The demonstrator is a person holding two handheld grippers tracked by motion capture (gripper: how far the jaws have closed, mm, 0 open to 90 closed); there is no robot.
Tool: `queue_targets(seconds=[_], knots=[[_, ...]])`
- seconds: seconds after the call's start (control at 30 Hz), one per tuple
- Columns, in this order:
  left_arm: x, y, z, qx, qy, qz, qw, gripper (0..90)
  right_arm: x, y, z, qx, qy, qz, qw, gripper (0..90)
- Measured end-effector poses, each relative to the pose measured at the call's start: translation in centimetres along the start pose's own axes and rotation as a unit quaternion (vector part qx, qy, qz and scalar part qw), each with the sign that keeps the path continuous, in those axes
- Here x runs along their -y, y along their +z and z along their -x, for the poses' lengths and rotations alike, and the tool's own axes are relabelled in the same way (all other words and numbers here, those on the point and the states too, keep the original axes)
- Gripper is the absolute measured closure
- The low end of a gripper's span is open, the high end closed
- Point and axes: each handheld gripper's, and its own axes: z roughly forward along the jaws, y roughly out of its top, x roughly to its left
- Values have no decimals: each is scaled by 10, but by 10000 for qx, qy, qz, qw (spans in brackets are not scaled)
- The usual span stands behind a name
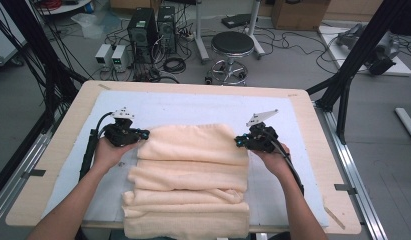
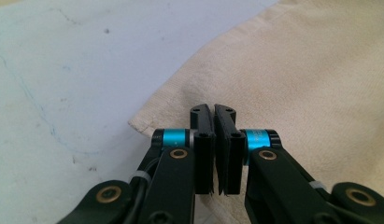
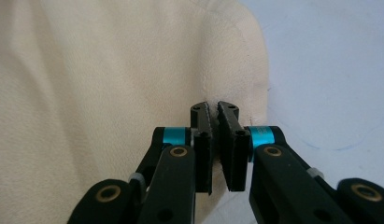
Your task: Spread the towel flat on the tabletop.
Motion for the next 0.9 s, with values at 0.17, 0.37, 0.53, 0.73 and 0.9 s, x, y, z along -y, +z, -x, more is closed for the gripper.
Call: queue_targets(seconds=[0.17, 0.37, 0.53, 0.73, 0.9], knots=[[-6, -6, 1, 79, 21, 94, 9999, 861, -5, -15, 3, -7, 12, 184, 9998, 850], [-7, -10, 4, 140, 37, 97, 9998, 861, -6, -20, 1, -27, -5, 194, 9998, 850], [-3, -13, 11, 169, 184, 45, 9997, 861, -2, -18, -8, -71, -53, 218, 9997, 850], [13, -16, 17, 290, 157, -12, 9995, 861, 12, -17, -20, -119, -16, 130, 9998, 850], [19, -19, 24, 351, 257, -103, 9990, 862, 18, -18, -31, -142, -39, 169, 9997, 850]])
